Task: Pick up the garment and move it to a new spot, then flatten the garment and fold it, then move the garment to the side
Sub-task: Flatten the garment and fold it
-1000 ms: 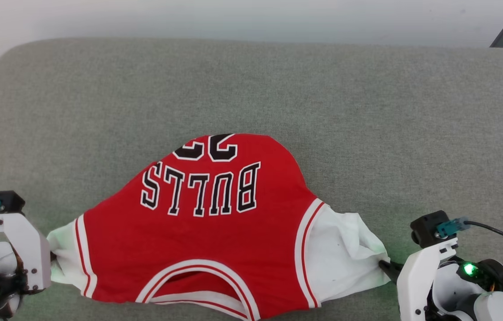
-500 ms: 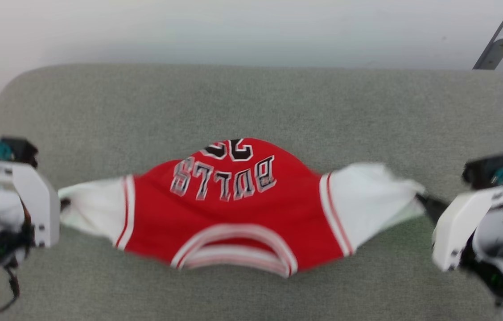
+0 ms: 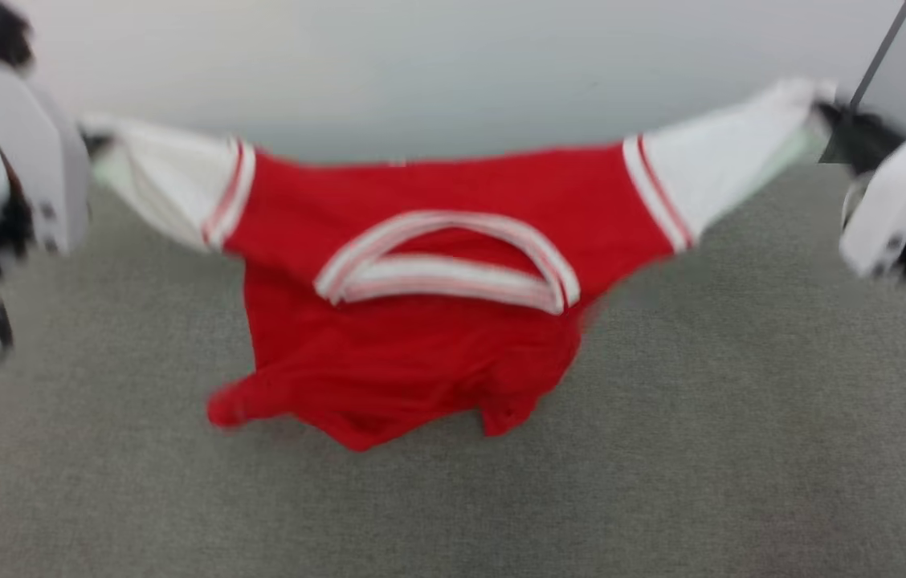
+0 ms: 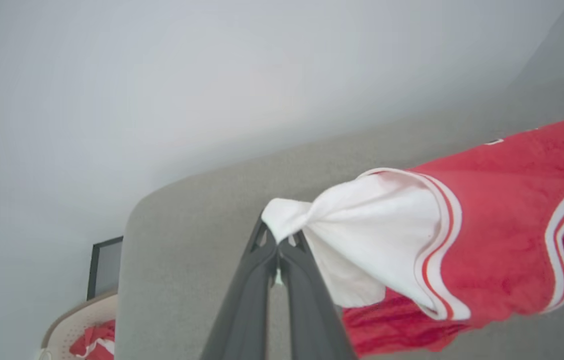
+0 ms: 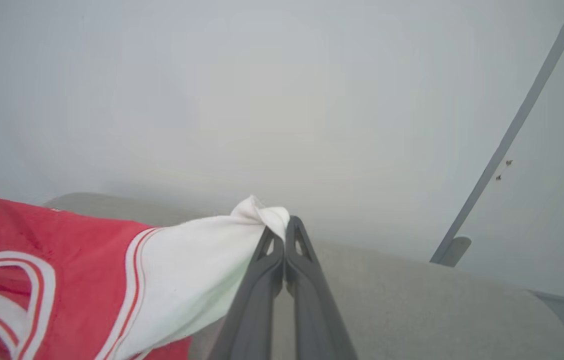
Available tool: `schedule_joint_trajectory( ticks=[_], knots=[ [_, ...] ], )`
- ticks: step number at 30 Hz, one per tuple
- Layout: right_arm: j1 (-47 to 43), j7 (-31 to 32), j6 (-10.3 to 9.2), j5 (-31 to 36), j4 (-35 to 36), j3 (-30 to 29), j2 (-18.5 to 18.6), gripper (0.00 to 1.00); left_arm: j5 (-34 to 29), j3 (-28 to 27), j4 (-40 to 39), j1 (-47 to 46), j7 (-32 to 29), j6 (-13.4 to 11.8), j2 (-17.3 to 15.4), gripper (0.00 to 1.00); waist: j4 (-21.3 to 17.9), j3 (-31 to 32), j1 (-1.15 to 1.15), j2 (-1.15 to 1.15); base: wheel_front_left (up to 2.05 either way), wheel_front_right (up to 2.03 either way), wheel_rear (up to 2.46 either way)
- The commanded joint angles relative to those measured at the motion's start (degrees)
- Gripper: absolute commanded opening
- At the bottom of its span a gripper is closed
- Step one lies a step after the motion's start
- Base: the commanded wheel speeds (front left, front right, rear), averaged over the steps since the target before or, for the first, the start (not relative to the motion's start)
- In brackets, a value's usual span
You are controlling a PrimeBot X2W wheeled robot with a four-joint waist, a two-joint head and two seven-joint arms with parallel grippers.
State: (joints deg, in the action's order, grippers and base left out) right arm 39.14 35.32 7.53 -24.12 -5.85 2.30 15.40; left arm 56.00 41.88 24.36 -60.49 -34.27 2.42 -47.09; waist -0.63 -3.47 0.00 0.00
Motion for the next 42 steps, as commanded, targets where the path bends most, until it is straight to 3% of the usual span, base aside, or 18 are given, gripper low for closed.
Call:
schedule_joint_trajectory(
  ticks=[1,16,29,35,39,42],
  knots=[
    [1.8,-0.9,-0.09,0.2,-0.5,0.0,0.1,0.00,-0.9,-0.5,0.1,-1.8,0.4,0.1,0.2,0.00,-0.3,0.2,0.00,0.00,0.00,0.00,0.00],
    [23.2,-9.7,-0.09,-0.7,-12.4,2.3,-0.4,0.00,-5.5,-1.9,8.3,-20.0,5.3,2.8,5.7,0.00,-1.2,-1.6,0.00,0.00,0.00,0.00,0.00],
    [37.3,-24.3,-0.09,4.2,-24.2,4.6,-0.5,0.00,-8.2,-0.7,17.8,-30.8,13.3,4.6,11.6,0.00,-1.3,-14.5,0.00,0.00,0.00,0.00,0.00],
    [44.1,-36.0,-0.09,10.0,-31.4,5.6,-0.3,0.00,-10.8,-0.5,23.2,-38.4,22.4,5.0,14.8,0.00,-0.8,-20.4,0.00,0.00,0.00,0.00,0.00],
    [48.2,-46.1,-0.09,16.6,-35.4,4.8,0.0,0.00,-13.0,-0.6,26.5,-43.2,31.8,4.9,16.7,0.00,-0.2,-23.2,0.00,0.00,0.00,0.00,0.00],
    [50.2,-49.6,-0.09,21.9,-36.8,5.7,0.3,0.00,-13.8,-0.9,28.9,-45.6,39.0,5.0,17.9,0.00,0.5,-24.5,0.00,0.00,0.00,0.00,0.00]
  ],
)
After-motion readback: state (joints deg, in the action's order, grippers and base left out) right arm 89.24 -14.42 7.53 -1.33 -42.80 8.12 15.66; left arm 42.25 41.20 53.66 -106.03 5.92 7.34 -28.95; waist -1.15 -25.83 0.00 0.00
